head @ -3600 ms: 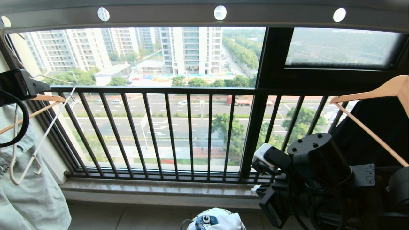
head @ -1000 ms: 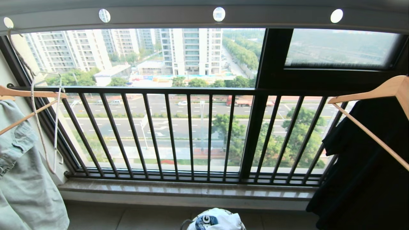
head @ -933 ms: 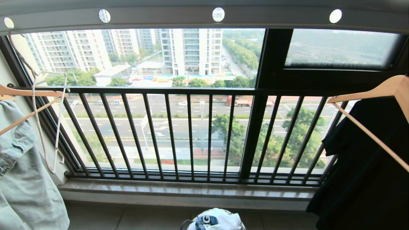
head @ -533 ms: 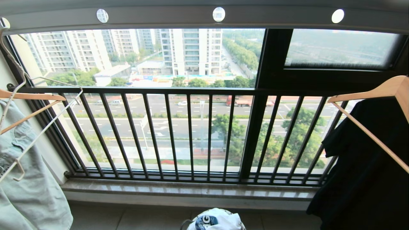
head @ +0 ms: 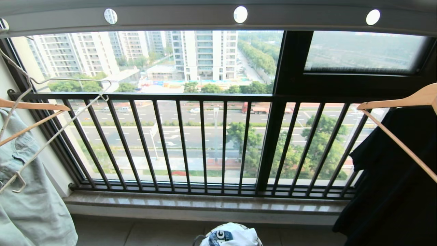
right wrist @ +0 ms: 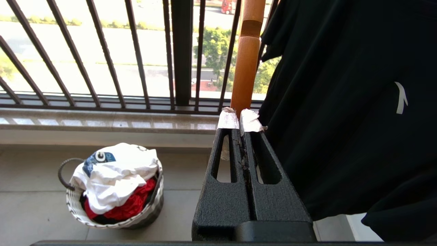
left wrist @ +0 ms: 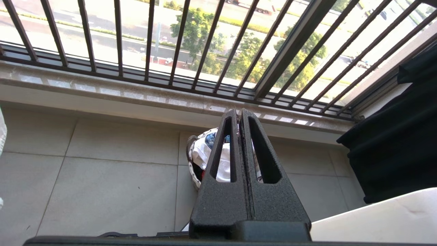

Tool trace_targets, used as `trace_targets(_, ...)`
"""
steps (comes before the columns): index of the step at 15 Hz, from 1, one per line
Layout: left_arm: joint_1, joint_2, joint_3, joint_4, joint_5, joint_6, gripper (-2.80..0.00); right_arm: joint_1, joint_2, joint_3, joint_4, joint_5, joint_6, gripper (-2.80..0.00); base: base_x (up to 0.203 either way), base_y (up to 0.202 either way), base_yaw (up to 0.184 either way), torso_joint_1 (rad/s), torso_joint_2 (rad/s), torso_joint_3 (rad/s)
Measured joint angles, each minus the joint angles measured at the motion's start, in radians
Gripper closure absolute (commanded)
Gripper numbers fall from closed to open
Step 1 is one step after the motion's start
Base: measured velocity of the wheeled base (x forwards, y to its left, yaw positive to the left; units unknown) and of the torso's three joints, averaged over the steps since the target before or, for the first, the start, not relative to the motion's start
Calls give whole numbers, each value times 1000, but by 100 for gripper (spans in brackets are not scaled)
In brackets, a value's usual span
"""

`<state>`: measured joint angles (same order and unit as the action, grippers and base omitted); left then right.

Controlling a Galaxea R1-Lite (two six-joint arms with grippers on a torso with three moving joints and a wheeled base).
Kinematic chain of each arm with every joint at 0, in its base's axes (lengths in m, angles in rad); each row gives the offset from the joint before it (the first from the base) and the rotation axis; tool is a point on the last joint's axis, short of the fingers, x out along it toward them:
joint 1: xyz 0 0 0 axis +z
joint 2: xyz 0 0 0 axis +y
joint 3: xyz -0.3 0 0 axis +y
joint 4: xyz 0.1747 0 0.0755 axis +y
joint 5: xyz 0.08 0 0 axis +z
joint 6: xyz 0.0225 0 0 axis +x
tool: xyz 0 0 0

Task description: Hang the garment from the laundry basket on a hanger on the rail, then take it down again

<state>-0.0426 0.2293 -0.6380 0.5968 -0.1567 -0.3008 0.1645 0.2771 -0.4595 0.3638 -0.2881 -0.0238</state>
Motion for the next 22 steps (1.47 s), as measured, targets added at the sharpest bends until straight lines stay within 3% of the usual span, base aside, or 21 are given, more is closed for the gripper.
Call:
trace_targets(3, 24, -116, 116, -3, -18, 56, 0, 1, -4, 66, -48, 0, 9, 0, 0, 0, 0, 0, 0, 0)
trace_targets(5, 29, -178, 222, -25, 46, 149, 0, 1, -5, 140, -118, 0, 19, 0, 0, 0, 0, 0, 0, 0)
trace_targets(8, 32, -213, 378, -184, 140, 218, 0, 1, -5, 250, -285, -23, 19, 0, 0, 0, 0, 0, 0, 0)
trace_targets(11, 32, -224, 502, -388, 192, 272, 0, -8, -5, 279, -259, -173, 15, 0, 0, 0, 0, 0, 0, 0)
trace_targets(14, 32, -226, 548, -419, 183, 305, 0, -48, -4, 253, -237, -273, 3, 0, 0, 0, 0, 0, 0, 0)
trace_targets(18, 32, -226, 567, -427, 174, 348, 0, -139, -34, 214, -185, -254, -50, 0, 0, 0, 0, 0, 0, 0)
trace_targets(20, 32, -226, 571, -426, 174, 345, 0, -146, -93, 214, -144, -191, -50, 0, 0, 0, 0, 0, 0, 0)
trace_targets(22, 32, -226, 572, -425, 174, 344, 0, -150, -177, 221, -130, -65, -43, 0, 0, 0, 0, 0, 0, 0)
